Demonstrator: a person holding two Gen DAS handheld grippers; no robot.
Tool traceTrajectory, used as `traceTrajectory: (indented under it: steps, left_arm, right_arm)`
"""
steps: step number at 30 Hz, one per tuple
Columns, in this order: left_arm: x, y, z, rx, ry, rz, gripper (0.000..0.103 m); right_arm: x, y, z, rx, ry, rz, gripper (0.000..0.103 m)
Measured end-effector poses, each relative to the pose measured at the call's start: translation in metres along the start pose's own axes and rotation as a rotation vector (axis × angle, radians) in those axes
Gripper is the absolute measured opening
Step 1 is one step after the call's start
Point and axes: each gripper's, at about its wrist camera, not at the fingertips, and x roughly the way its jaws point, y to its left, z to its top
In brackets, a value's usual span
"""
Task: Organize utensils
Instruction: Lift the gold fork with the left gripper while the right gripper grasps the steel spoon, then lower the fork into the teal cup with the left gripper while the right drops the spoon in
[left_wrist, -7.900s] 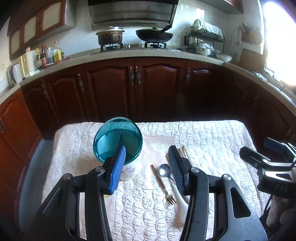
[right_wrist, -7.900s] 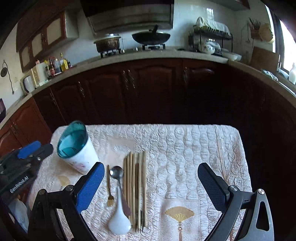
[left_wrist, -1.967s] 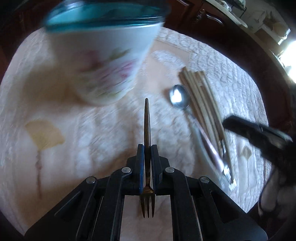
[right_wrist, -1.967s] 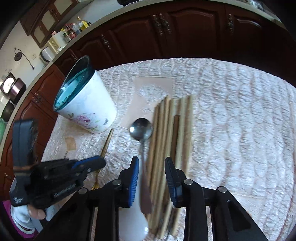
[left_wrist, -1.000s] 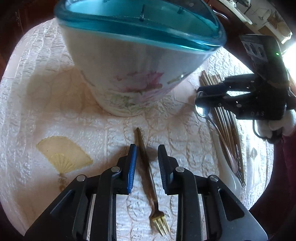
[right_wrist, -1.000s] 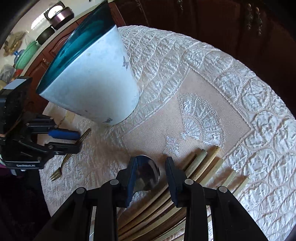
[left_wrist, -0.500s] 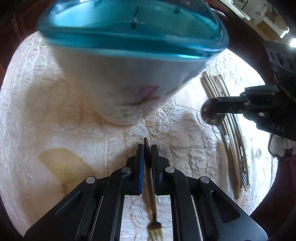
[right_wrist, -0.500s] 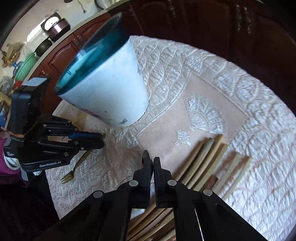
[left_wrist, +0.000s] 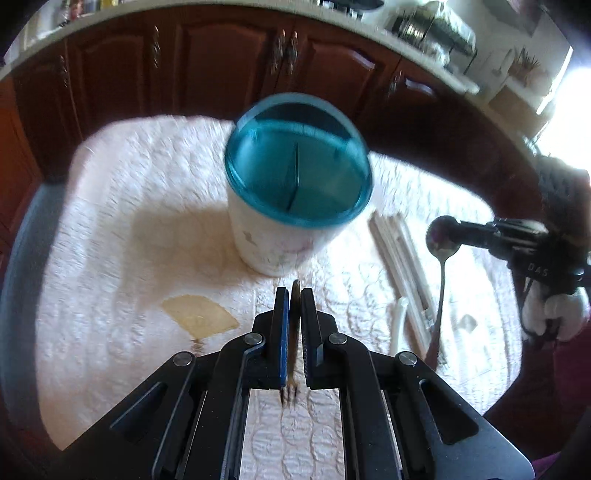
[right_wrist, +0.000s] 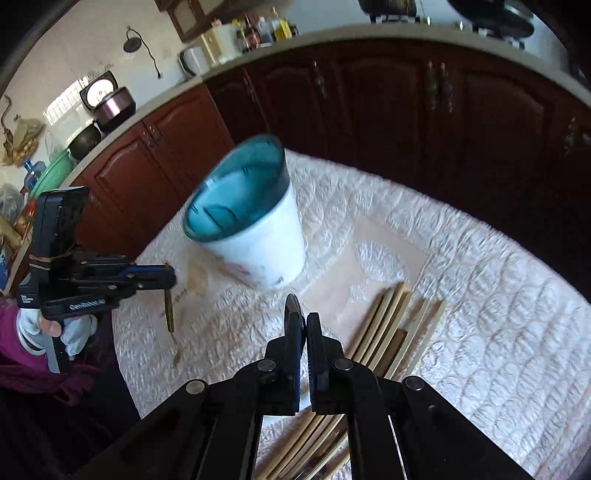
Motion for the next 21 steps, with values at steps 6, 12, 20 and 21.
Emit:
traceTrajectory:
  steps: [6, 12, 20, 21]
  left_arm:
    - [-0.053, -0.001, 0.016, -0.014, -0.112, -0.035, 0.005]
    - [-0.089, 0.003, 0.047, -0.011, -0.166, -0.061, 0.005]
    - [-0.106, 0.002, 0.086, 0.013, -0.255, -0.027, 0.005]
    - [-0.104, 0.002, 0.091, 0.014, -0.265, -0.019, 0.005]
  right_arm:
    - [-0.035, 0.019, 0.024, 0.016, -0.134, -0.01, 0.003]
    - [-0.057, 0.036, 0.065, 0.048, -0.27, -0.062, 0.003]
    - [-0.049, 0.058, 0.118, 0.013, -0.366, -0.179, 0.003]
    - [-0.045, 0.061, 0.123, 0.001, -0.374, -0.206, 0.003]
